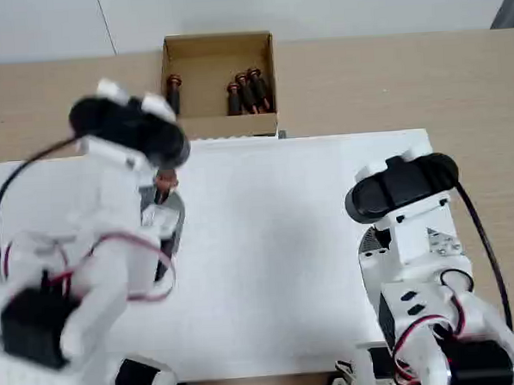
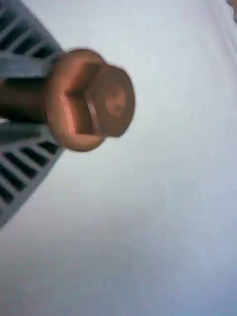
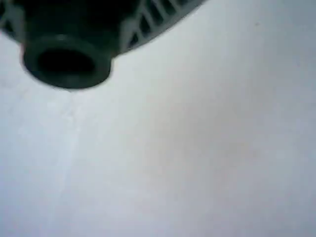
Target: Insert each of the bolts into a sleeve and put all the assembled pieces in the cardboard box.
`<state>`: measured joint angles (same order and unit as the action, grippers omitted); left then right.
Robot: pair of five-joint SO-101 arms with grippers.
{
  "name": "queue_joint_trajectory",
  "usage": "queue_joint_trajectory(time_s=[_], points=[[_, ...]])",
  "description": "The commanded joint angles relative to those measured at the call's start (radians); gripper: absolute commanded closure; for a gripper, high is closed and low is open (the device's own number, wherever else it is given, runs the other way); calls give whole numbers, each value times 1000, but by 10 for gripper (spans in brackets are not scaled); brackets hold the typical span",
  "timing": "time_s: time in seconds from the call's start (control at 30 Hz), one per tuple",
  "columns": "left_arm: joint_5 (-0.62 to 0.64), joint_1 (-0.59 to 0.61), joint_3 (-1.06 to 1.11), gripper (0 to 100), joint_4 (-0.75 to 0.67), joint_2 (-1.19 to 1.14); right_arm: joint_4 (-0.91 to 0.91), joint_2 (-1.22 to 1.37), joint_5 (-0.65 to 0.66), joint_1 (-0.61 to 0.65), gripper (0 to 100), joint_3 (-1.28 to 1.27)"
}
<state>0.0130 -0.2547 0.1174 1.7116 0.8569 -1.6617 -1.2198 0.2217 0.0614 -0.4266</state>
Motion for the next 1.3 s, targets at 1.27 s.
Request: queue_joint_trajectory(time_s=[1.27], points=[[540, 170, 1093, 995, -598, 964, 596, -593, -279, 484, 995, -895]])
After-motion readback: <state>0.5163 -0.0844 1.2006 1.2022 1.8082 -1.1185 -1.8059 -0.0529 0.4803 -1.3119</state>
